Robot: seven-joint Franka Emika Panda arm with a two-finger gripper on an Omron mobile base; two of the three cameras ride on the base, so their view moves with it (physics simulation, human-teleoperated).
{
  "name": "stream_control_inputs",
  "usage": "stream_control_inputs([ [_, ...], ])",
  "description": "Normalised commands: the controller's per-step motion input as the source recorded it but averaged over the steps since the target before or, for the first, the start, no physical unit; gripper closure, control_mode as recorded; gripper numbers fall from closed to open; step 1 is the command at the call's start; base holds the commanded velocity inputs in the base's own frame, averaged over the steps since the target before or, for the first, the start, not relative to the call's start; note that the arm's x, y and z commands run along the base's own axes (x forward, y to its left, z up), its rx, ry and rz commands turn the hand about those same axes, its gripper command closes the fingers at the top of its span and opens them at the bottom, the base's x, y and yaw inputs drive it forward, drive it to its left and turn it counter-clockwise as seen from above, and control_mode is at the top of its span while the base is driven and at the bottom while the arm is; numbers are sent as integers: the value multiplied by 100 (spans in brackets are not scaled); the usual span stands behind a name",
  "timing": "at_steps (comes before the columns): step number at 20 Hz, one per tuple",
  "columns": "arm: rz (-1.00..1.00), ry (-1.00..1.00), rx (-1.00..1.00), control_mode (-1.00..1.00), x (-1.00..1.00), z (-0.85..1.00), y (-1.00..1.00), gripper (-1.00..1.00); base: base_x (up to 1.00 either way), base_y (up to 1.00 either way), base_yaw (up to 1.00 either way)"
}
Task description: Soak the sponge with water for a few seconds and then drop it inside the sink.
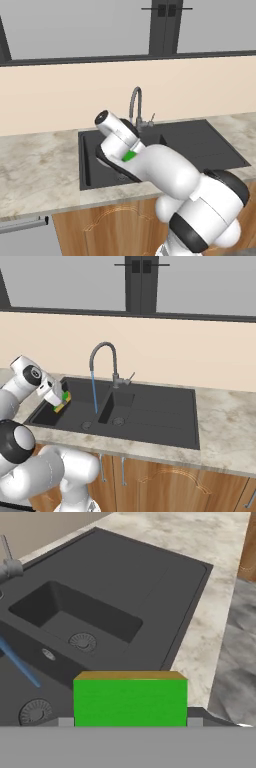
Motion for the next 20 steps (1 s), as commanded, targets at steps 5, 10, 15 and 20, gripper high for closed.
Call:
stream_control_inputs([
  [5,-3,0,-1,-100,15,0,-1,100,0,0,0],
  [10,0,0,0,-100,30,-12,-14,100,0,0,0],
  [15,0,0,0,-100,23,-21,-17,100,0,0,0],
  [20,0,0,0,-100,15,-17,-6,100,0,0,0],
])
